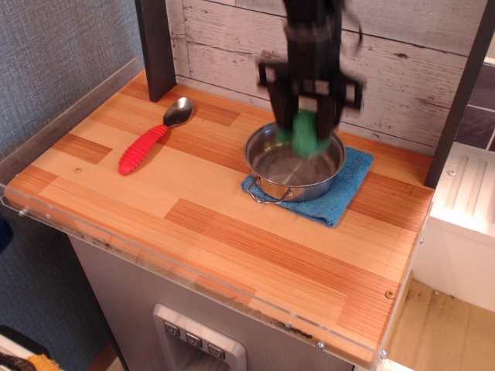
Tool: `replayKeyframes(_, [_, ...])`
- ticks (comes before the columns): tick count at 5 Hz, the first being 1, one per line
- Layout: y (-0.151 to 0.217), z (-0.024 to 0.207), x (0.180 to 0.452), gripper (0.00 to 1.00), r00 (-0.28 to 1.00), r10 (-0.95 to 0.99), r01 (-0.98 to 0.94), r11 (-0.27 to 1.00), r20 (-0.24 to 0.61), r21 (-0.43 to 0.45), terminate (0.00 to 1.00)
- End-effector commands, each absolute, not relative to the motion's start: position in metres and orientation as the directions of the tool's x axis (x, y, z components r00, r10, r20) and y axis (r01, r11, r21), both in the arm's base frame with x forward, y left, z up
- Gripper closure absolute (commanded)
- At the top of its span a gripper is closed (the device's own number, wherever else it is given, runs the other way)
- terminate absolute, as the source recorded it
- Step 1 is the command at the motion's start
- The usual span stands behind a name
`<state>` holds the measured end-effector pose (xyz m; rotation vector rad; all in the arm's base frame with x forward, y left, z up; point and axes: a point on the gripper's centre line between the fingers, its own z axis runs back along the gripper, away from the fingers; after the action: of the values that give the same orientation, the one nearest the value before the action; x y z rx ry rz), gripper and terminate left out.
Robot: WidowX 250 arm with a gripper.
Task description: PICK UP THE CAULIFLOWER AND PUT ANOTHER SIDE OF THE TABLE
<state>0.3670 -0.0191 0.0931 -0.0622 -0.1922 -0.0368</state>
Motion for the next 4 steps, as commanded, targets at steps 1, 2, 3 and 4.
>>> replayKeyframes(1, [0.026, 0.134, 0.316, 1.00, 0.964, 0.005, 0.002, 1.000, 0.265, -0.023, 0.00])
replayKeyframes(2, [0.057, 0.113, 0.279, 1.00, 0.979, 0.023, -0.026, 1.000, 0.204, 0.012, 0.00])
replayKeyframes(3, [0.077, 0.090, 0.254, 1.00, 0.987, 0.027, -0.036, 0.998, 0.160, 0.059, 0.00])
replayKeyframes(4, [0.087, 0.073, 0.250, 1.00, 0.987, 0.034, -0.040, 0.999, 0.159, 0.033, 0.00])
